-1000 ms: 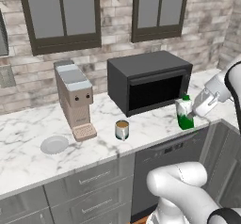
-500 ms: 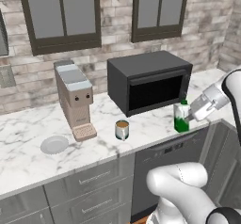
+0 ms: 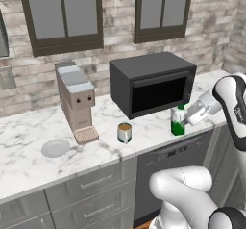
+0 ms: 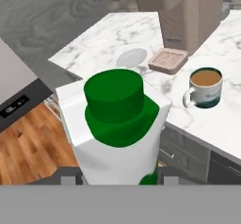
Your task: Take a sugar cube from the saucer and place it inside the coffee. Then, grab milk from the fridge and place it next to the coffee on the counter to sweeten the coffee.
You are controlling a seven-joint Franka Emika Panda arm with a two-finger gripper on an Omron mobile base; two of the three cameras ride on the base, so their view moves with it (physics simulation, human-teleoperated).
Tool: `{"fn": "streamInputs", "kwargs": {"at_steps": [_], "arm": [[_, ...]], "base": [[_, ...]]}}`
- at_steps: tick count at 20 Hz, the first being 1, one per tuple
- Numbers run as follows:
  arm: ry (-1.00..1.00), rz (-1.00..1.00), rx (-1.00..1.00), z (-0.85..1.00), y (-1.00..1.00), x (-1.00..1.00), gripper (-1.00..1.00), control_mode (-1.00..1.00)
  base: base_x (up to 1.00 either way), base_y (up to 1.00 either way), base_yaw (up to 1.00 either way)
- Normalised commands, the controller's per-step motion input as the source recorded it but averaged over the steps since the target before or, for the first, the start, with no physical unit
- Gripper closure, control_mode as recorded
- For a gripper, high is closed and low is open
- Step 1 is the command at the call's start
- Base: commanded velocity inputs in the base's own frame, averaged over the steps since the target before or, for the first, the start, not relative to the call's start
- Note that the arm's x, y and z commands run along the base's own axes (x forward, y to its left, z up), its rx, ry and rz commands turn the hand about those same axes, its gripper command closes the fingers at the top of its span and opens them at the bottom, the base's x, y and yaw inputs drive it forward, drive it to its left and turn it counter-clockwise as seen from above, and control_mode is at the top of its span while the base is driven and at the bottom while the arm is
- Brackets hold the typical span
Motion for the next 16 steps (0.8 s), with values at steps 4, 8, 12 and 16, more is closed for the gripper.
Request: {"fn": "streamInputs", "kwargs": {"at_steps": [4,8,12,16], "arm": [[-0.04,0.0,0.0,-0.34,0.0,0.34,1.0,-1.0],[-0.03,0.0,0.0,-0.31,0.0,0.38,1.0,-1.0],[-0.02,0.0,0.0,-0.16,0.0,0.41,1.0,-1.0],[-0.01,0.0,0.0,-0.13,0.0,0.39,1.0,-1.0]], "base": [[0.0,0.0,0.0],[0.0,0.0,0.0],[0.0,0.0,0.0],[0.0,0.0,0.0]]}}
